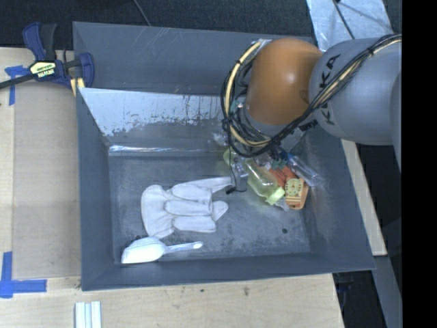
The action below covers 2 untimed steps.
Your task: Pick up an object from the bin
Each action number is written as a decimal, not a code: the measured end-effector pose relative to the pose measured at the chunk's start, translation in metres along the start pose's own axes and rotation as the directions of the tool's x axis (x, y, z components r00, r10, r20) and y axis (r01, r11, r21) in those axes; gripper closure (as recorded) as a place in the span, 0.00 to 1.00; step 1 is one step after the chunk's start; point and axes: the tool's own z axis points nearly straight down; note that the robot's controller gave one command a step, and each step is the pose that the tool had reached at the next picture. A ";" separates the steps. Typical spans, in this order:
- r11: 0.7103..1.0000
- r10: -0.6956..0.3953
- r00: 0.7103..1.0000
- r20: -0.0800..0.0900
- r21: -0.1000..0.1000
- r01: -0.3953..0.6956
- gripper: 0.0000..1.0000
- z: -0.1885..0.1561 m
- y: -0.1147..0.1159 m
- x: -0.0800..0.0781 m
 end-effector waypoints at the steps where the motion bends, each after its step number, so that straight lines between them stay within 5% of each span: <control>1: 0.988 -0.153 0.988 0.005 -0.001 0.153 0.00 0.025 0.009 -0.001; 2: 0.984 -0.178 0.984 0.004 -0.001 0.178 1.00 0.049 0.004 0.007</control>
Offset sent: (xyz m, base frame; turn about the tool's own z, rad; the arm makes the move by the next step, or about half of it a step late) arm -0.0085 0.0019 -0.0494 -0.1823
